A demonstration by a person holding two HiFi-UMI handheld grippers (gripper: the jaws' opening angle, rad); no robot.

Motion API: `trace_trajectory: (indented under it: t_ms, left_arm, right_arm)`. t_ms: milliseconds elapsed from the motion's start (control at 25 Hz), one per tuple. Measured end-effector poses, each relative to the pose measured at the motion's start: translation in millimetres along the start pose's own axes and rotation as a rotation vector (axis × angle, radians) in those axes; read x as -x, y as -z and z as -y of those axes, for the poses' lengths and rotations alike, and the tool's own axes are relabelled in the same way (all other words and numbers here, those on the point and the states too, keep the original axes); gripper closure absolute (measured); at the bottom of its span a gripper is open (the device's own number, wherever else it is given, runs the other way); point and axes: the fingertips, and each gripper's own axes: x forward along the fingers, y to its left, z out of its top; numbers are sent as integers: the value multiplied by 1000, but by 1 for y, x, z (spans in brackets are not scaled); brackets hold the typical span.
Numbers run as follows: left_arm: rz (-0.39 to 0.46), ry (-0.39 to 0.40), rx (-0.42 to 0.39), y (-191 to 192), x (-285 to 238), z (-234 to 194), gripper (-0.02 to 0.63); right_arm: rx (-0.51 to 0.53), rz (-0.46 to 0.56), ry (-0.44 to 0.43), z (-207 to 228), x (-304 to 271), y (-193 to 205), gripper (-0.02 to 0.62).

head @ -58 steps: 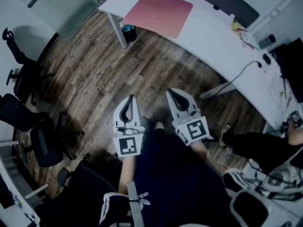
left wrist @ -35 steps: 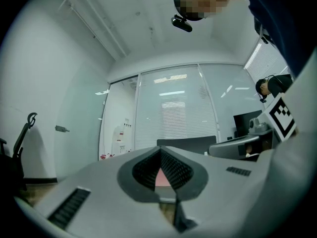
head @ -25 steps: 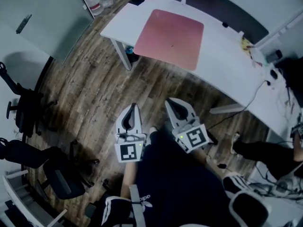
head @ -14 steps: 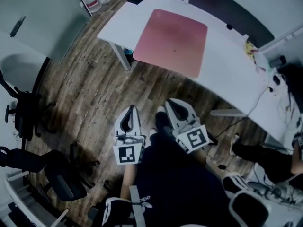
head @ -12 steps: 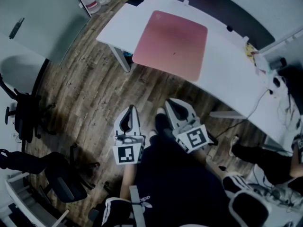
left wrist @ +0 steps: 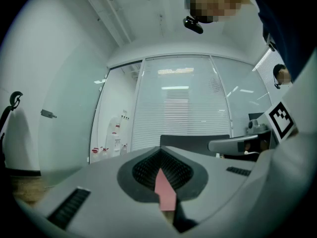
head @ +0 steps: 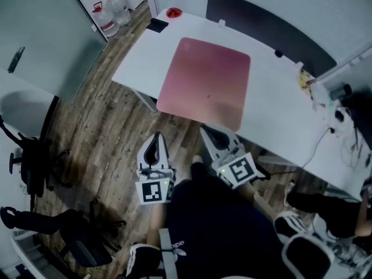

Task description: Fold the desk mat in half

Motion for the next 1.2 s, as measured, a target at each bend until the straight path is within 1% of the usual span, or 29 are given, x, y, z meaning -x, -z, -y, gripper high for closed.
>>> trace_trajectory:
  t_ms: [120,240,400,600,800,880,960,1080,1200]
  left_arm:
    - [1,5,1,0,-16,5,603]
    - [-19,13,10,4,-24,9,603]
    - [-24,19,-4,3,-33,9,603]
    - [-26,39,-12,7,-41,7,603]
    - [-41,46,7,13,-57,-11,603]
    - [-36,55,22,15,-68,-20,603]
    - [-51,64,23,19,-80,-34,603]
    - [-70,88,21,20,-103,-57,603]
    - [-63,124,30,16,-130,-79,603]
  right_arm:
    - [-24,5,6,16,-4,-2,592]
    - [-34,5,18,25,-3,-2,592]
    - [-5,-9,7,34,-5,0,592]
    - [0,-18,14,39,-10,4,592]
    - [-2,-47,35,45,-30,8,592]
    - [-5,-55,55,50,-41,8,592]
    - [0,-63,78,55,-55,8,592]
    - [9,-66,117,61,-80,7,592]
    - [11,-64,153,66,-110,1,592]
